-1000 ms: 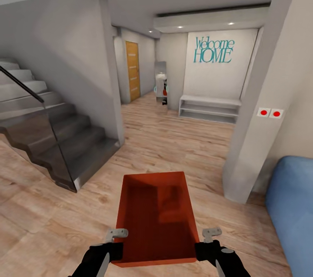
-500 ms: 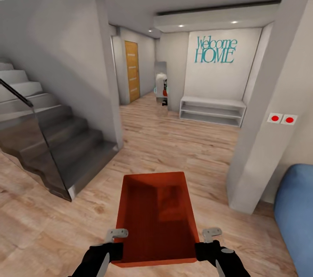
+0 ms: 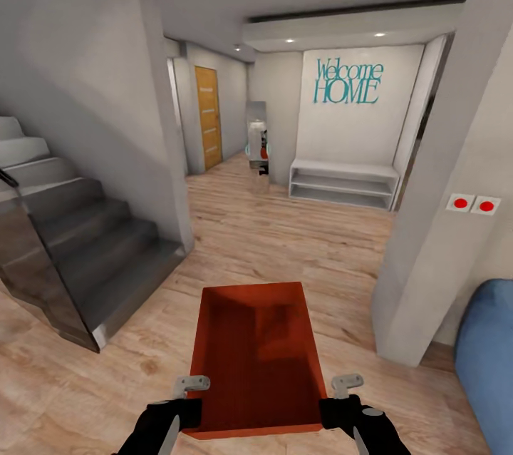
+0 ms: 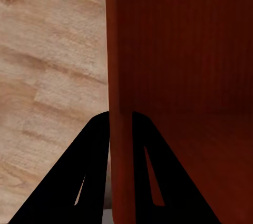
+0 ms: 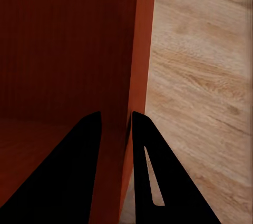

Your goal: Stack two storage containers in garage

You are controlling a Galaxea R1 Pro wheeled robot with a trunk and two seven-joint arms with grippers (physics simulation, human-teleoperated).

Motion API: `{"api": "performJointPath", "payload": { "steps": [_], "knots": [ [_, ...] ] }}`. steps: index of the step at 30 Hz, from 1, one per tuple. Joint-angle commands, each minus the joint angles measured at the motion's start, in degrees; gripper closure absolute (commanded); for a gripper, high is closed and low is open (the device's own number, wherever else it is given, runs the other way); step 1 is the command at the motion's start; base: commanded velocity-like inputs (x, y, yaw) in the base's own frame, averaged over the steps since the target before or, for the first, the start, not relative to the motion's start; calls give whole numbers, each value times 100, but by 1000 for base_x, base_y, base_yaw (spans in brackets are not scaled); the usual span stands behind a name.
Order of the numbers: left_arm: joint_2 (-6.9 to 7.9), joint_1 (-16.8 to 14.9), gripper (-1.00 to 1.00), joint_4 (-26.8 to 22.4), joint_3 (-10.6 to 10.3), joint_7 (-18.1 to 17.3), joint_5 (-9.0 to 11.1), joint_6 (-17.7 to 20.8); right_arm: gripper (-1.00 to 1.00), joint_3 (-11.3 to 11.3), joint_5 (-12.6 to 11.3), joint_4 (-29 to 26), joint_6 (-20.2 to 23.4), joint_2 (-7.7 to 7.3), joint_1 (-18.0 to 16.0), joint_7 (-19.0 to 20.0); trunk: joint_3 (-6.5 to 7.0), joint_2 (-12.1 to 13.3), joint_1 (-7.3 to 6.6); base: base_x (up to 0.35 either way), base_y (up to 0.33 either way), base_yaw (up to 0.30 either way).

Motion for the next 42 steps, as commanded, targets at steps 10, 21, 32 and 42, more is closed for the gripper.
{"api": "performJointPath", "payload": {
  "steps": [10,21,32,42],
  "knots": [
    [-5,2,100,-5,-50,42,-115,37,100,-15,-75,-111,47,198,-6,65,-13,-12,7,323,0,-5],
    [-5,2,100,-5,-50,41,-115,37,100,-15,-75,-108,47,198,-6,65,-13,-12,7,323,0,0],
    [-5,2,100,-5,-42,42,-115,37,100,-15,-75,-107,47,198,-6,65,-13,-12,7,322,0,0],
    [-5,2,100,-5,-41,42,-115,37,100,-7,-77,-109,47,198,-6,65,-13,-12,7,323,0,-87]
  ]
}}
